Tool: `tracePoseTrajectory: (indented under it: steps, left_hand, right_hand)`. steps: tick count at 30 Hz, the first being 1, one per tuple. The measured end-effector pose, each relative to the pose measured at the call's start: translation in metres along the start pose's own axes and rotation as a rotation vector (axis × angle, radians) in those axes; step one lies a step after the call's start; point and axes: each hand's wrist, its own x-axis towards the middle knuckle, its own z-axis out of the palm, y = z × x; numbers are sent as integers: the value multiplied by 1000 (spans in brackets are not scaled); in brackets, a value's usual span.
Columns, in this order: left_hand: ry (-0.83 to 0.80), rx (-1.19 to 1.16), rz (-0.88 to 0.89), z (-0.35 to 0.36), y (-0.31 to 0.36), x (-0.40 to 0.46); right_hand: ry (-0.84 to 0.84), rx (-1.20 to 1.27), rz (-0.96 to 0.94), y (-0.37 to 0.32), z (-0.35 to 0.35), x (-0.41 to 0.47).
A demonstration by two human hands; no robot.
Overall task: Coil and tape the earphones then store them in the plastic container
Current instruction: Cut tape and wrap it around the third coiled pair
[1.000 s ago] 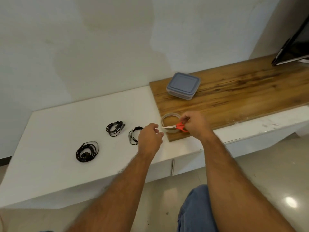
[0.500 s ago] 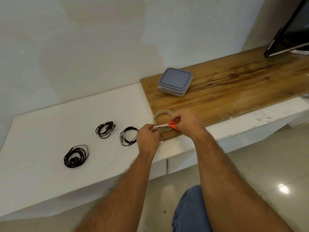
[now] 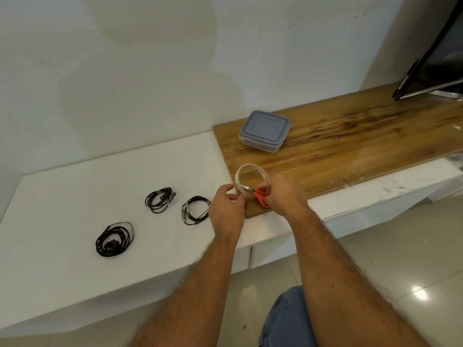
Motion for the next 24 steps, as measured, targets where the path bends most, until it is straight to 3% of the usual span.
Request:
tracePoseTrajectory:
  steps: [10,19,24]
  left_hand:
    - [-53,-57,65,6,-3,2]
    - [-182,-412,-152,-2,-7,2]
    - [-253,-457,-236,-7,-5,5]
  right_hand:
    - [-80,-2,-3,-11,-5,-4]
    - [-174,143,-12,-7,-5,-4]
    - [-227,266,-23,-5,-6,-3]
